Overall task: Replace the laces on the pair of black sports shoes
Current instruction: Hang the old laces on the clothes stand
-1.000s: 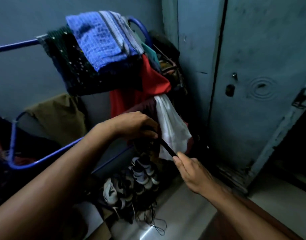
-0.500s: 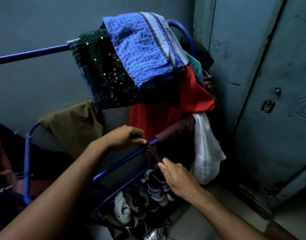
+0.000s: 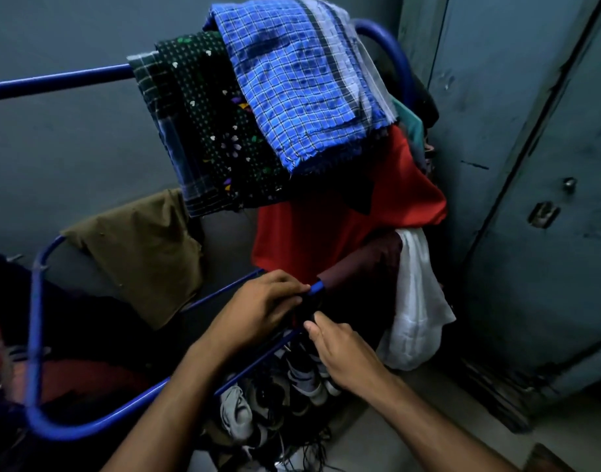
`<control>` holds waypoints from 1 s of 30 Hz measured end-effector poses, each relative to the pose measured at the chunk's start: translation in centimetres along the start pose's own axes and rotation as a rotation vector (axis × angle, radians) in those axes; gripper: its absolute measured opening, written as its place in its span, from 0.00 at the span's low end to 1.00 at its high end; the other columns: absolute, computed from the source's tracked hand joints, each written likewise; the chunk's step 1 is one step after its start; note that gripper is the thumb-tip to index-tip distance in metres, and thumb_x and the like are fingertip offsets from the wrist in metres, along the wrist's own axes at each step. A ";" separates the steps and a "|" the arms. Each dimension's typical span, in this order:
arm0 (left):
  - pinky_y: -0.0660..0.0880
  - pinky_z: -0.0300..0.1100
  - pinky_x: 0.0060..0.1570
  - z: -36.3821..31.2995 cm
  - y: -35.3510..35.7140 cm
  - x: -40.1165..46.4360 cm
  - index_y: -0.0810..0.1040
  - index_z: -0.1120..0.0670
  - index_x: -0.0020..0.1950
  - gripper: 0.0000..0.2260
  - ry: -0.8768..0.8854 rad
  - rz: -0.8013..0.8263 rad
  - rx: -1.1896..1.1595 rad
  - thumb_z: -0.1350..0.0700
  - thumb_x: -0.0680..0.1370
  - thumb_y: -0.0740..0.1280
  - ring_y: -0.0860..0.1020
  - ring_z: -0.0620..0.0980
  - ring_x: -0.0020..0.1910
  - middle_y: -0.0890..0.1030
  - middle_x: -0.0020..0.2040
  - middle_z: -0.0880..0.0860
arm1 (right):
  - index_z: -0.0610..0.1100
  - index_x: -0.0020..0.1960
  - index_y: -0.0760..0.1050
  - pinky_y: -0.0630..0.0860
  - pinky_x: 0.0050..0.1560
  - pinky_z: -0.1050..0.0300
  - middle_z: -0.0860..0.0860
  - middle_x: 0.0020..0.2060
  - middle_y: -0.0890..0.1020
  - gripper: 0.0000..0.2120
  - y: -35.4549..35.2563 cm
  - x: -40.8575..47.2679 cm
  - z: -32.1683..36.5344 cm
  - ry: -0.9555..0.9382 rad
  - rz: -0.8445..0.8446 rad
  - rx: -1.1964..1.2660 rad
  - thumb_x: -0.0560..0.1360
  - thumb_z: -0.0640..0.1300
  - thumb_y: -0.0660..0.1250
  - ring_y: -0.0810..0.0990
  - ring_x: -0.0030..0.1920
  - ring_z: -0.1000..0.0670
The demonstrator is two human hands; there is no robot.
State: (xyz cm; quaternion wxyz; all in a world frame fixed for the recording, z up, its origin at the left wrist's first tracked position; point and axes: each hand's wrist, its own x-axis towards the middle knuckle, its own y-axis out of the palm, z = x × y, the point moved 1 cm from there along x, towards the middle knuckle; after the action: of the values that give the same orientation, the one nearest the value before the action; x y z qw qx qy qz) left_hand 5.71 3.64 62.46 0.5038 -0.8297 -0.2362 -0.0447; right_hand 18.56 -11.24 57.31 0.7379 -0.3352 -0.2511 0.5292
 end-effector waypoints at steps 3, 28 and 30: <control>0.80 0.46 0.56 0.4 0.0 0.2 0.85 0.50 0.62 0.10 -0.022 -0.037 -0.068 0.53 0.81 0.71 0.81 0.38 0.57 0.82 0.57 0.41 | 0.50 0.46 0.62 0.73 0.39 0.41 0.46 0.37 0.77 0.14 0.3 0.3 -0.4 0.008 0.031 0.040 0.84 0.58 0.53 0.78 0.39 0.40; 0.79 0.42 0.52 0.8 0.7 0.0 0.83 0.49 0.66 0.14 -0.031 -0.046 0.089 0.48 0.82 0.67 0.80 0.42 0.54 0.79 0.59 0.45 | 0.45 0.56 0.77 0.71 0.48 0.59 0.51 0.46 0.81 0.08 2.0 4.9 0.7 0.248 -0.148 0.455 0.78 0.40 0.66 0.81 0.53 0.46; 0.80 0.44 0.49 0.9 0.9 0.0 0.82 0.49 0.67 0.14 -0.047 -0.039 0.096 0.48 0.82 0.68 0.79 0.42 0.52 0.78 0.57 0.45 | 0.41 0.50 0.78 0.75 0.46 0.53 0.53 0.39 0.81 0.06 2.5 4.7 0.2 0.264 -0.079 0.470 0.81 0.41 0.63 0.81 0.47 0.47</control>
State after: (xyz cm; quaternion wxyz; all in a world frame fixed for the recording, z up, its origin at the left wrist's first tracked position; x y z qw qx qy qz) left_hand 5.92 4.04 61.29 0.5362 -0.8008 -0.2658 -0.0237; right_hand 18.35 -6.17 55.66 0.8420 -0.2109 -0.0359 0.4952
